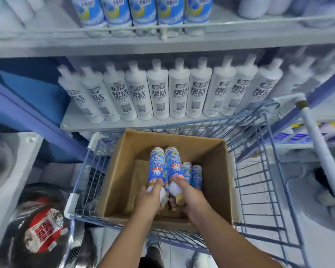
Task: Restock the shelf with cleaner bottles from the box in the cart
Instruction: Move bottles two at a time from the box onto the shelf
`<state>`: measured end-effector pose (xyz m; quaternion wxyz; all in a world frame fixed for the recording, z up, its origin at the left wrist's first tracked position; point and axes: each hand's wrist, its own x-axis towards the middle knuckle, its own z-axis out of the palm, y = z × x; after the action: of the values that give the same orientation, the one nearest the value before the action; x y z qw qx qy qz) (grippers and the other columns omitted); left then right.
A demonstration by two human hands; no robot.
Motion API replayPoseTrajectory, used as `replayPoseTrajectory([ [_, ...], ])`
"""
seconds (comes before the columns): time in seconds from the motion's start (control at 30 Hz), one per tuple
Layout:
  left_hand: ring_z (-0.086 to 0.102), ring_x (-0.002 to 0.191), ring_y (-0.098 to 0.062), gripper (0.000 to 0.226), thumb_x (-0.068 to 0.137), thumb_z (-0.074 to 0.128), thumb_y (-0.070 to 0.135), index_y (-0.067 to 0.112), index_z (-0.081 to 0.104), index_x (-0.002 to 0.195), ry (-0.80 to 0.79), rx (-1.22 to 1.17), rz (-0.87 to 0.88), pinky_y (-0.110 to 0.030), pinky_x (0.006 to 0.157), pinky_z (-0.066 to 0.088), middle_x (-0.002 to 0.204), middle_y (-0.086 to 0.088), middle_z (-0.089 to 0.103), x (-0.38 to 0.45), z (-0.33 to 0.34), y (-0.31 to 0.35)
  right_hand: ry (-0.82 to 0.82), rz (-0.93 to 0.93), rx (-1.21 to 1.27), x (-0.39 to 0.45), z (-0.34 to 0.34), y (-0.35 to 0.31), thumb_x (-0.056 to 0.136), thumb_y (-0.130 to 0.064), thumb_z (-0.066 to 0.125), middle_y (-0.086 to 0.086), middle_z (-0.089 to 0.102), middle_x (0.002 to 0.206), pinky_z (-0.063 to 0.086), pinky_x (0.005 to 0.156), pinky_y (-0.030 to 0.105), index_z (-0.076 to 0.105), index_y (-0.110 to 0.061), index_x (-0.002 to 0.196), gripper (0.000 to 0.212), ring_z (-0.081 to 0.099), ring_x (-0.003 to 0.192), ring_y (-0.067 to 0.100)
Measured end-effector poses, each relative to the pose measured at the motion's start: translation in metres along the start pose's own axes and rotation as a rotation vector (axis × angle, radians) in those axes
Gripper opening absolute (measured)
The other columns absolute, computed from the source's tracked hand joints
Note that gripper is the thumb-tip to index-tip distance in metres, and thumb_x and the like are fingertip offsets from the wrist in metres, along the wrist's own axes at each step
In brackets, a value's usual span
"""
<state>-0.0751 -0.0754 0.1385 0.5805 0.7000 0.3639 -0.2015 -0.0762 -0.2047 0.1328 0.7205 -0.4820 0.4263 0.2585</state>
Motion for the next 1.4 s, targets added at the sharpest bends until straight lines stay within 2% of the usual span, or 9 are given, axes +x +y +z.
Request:
replayPoseTrajectory([
  [0.07,0.060,0.055,-0.023,0.038,0.089,0.065,0.046,0.010,0.063,0.101,0.001,-0.033,0.052,-0.023,0.046,0.041,0.085,-0.012,0.071,-0.023,0.006,0.007,-0.022,-0.059,-0.003,-0.024,-0.012,-0.003,0.079,-0.039,0.080,0.014,0.074,0.079,0.047,0.046,0.025,0.072,-0.001,0.107,0.048,0.065,0.049,0.021],
  [0.17,0.058,0.051,-0.016,0.030,0.093,0.065,0.038,0.008,0.062,0.098,-0.015,-0.068,0.155,-0.017,0.037,0.038,0.078,-0.008,0.068,-0.070,0.011,0.024,-0.046,-0.163,-0.018,-0.066,-0.031,-0.012,0.080,-0.041,0.078,0.015,0.073,0.073,0.043,0.041,0.022,0.074,0.001,0.102,0.047,0.063,0.048,0.022],
  [0.3,0.060,0.055,-0.017,0.037,0.093,0.064,0.039,0.006,0.061,0.107,-0.054,-0.096,0.260,-0.018,0.036,0.040,0.088,-0.010,0.069,-0.120,0.013,0.048,-0.071,-0.285,-0.005,-0.120,-0.047,-0.031,0.083,-0.036,0.076,0.015,0.076,0.079,0.047,0.042,0.022,0.075,-0.001,0.096,0.037,0.066,0.050,0.022],
  [0.47,0.058,0.051,-0.019,0.040,0.089,0.064,0.048,0.010,0.065,0.099,-0.045,-0.136,0.375,-0.025,0.043,0.043,0.082,-0.010,0.069,-0.163,0.013,0.086,-0.081,-0.435,-0.044,-0.169,-0.052,-0.064,0.075,-0.051,0.079,0.010,0.075,0.078,0.051,0.056,0.030,0.077,-0.003,0.094,0.052,0.066,0.058,0.022],
  [0.6,0.051,0.042,-0.020,0.038,0.092,0.061,0.048,0.010,0.063,0.086,-0.086,-0.167,0.462,-0.025,0.047,0.042,0.068,-0.011,0.063,-0.191,0.009,0.125,-0.078,-0.566,-0.035,-0.206,-0.044,-0.099,0.081,-0.047,0.075,0.009,0.072,0.073,0.045,0.048,0.023,0.076,-0.002,0.093,0.047,0.062,0.053,0.016],
  [0.67,0.051,0.041,-0.021,0.040,0.091,0.061,0.051,0.011,0.063,0.088,-0.102,-0.179,0.473,-0.028,0.051,0.043,0.068,-0.013,0.063,-0.199,0.005,0.148,-0.078,-0.620,-0.051,-0.222,-0.038,-0.117,0.082,-0.048,0.074,0.009,0.070,0.071,0.043,0.043,0.018,0.075,-0.002,0.092,0.047,0.061,0.051,0.016],
  [0.9,0.051,0.039,-0.020,0.045,0.090,0.061,0.052,0.008,0.060,0.097,-0.152,-0.229,0.544,-0.026,0.043,0.042,0.065,-0.014,0.059,-0.190,-0.014,0.215,-0.043,-0.754,-0.063,-0.245,0.004,-0.172,0.082,-0.052,0.071,0.011,0.066,0.075,0.048,0.054,0.029,0.071,-0.002,0.098,0.053,0.058,0.059,0.020],
  [1.03,0.052,0.039,-0.019,0.049,0.089,0.060,0.055,0.008,0.061,0.101,-0.184,-0.201,0.555,-0.024,0.041,0.041,0.067,-0.014,0.060,-0.171,-0.028,0.241,0.001,-0.777,-0.079,-0.240,0.028,-0.192,0.084,-0.054,0.068,0.012,0.069,0.080,0.049,0.051,0.026,0.071,-0.005,0.099,0.052,0.061,0.059,0.017],
  [1.4,0.054,0.044,-0.020,0.052,0.086,0.061,0.059,0.009,0.064,0.102,-0.235,-0.188,0.553,-0.024,0.044,0.042,0.070,-0.013,0.063,-0.143,-0.029,0.262,0.088,-0.756,-0.048,-0.227,0.048,-0.206,0.084,-0.055,0.068,0.007,0.067,0.074,0.047,0.054,0.030,0.072,-0.006,0.097,0.050,0.060,0.056,0.018],
])
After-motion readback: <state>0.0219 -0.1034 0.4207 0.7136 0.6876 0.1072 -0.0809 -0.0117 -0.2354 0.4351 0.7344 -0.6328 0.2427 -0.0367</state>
